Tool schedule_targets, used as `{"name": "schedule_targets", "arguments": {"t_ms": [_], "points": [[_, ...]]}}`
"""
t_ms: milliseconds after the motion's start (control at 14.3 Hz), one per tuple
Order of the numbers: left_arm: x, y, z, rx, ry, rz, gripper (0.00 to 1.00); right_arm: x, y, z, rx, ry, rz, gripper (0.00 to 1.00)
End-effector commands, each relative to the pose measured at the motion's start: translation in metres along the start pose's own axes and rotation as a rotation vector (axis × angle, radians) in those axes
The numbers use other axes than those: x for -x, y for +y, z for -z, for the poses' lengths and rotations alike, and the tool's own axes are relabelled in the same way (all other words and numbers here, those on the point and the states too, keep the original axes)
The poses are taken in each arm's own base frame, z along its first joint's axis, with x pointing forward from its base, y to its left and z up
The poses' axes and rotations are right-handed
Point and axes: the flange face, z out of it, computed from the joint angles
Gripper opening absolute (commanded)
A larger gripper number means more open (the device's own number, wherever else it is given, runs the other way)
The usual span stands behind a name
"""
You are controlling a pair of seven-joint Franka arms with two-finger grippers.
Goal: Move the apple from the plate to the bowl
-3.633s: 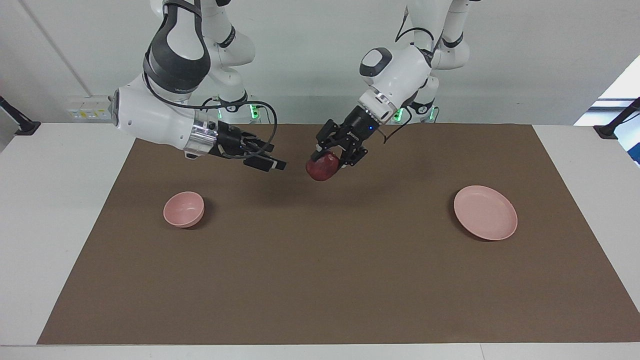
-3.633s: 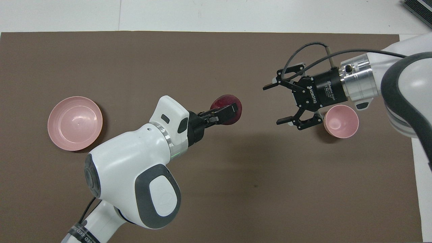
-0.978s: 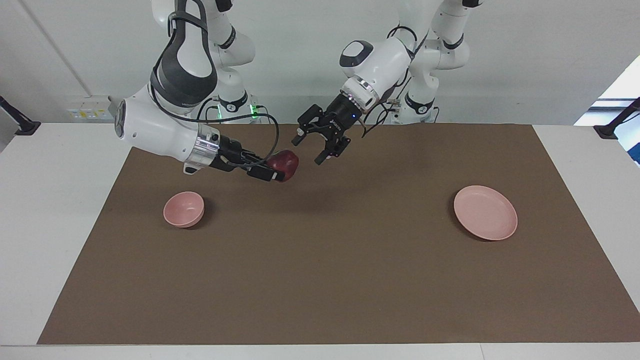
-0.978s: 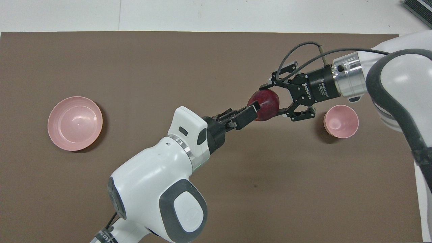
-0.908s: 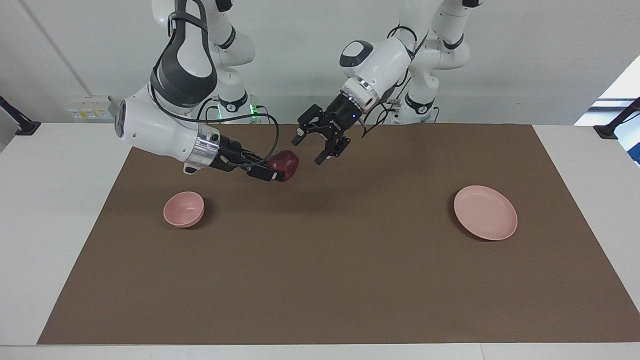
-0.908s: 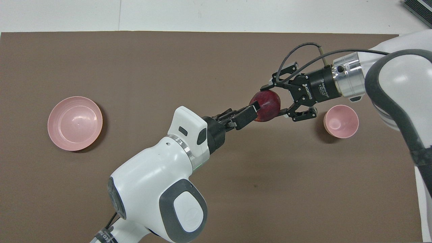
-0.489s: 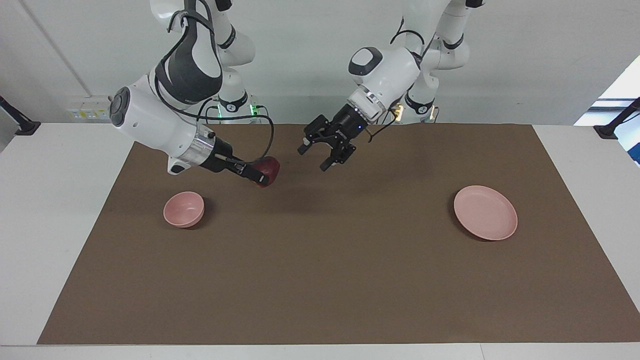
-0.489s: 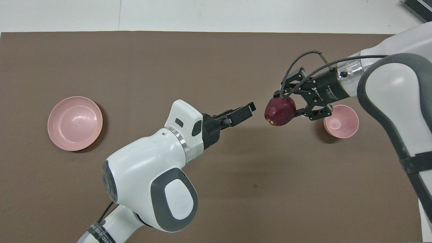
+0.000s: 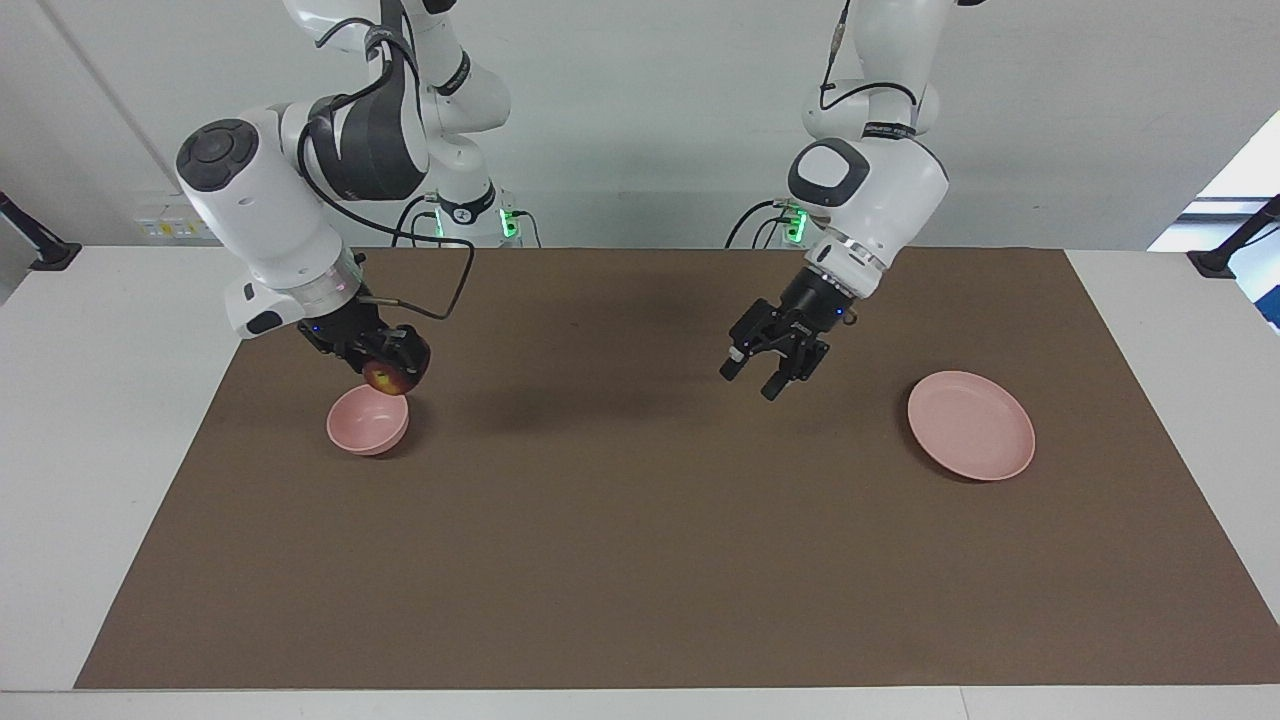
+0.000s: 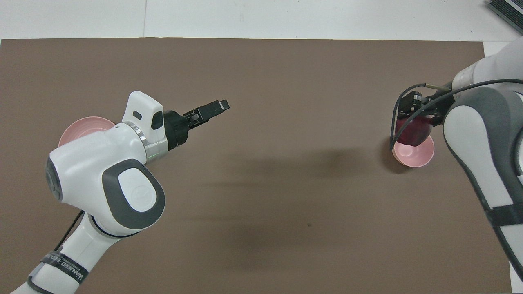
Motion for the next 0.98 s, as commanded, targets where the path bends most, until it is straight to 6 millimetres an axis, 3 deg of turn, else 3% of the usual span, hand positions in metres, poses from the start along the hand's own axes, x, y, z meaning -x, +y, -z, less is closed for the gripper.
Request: {"name": "schedule_targets", "arguments": {"t_ms": [0,279,489,699,908], "points": [[-0.014,-0.023,0.017,-0.092,-0.094,-0.128,1.0,0.027,0.027,-0.021,0.052,0.132,0.118,0.0],[-0.035,-0.05,0.036,-0.293,-0.287,-0.335,1.0,0.036,0.05,-0.056,0.094,0.187,0.196,0.0],[-0.058,-0.063,0.073,-0.493,-0.424,-0.465,1.0,0.033,0.064,-0.082,0.102,0.165,0.224,0.0],[-0.088,-0.053,0.123,-0.611,-0.471,-0.496,1.0,0.026,0.077,-0.109,0.111,0.136,0.239,0.0],[-0.121,-0.018,0.196,-0.699,-0.442,-0.504,1.0,0.023,0.079,-0.123,0.111,0.124,0.234,0.0]]}}
